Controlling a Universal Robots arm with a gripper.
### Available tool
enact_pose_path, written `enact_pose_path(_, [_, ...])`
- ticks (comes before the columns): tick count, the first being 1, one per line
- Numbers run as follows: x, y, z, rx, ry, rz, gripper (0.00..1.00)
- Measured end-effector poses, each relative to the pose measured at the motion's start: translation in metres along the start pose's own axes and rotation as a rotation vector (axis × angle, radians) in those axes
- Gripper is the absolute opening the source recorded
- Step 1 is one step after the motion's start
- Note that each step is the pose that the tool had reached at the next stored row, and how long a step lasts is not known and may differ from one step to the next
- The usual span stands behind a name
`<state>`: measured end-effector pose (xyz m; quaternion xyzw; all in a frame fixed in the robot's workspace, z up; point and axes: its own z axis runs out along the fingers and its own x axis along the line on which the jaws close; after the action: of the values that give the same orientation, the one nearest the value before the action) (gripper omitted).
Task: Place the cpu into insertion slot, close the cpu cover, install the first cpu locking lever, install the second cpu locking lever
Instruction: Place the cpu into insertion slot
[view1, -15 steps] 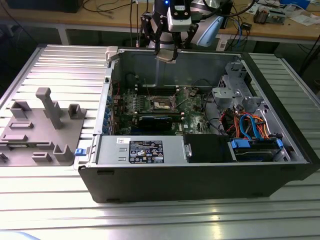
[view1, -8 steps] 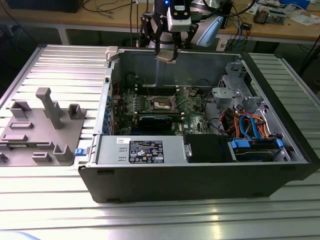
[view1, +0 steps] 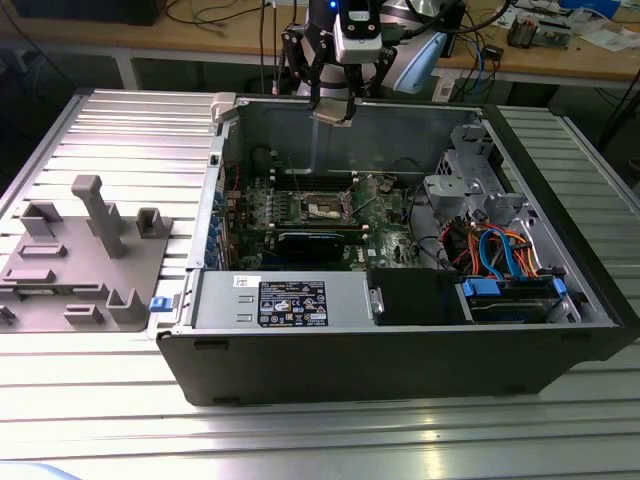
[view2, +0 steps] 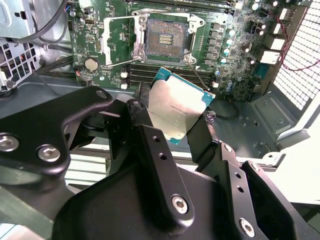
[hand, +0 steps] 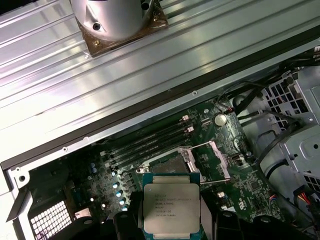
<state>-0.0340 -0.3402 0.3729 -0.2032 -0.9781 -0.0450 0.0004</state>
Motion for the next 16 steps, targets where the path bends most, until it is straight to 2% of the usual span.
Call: enact_pose_path(16, [0.0000,0.0000,0.0000,-0.0002,-0.0011,0.012,0.54])
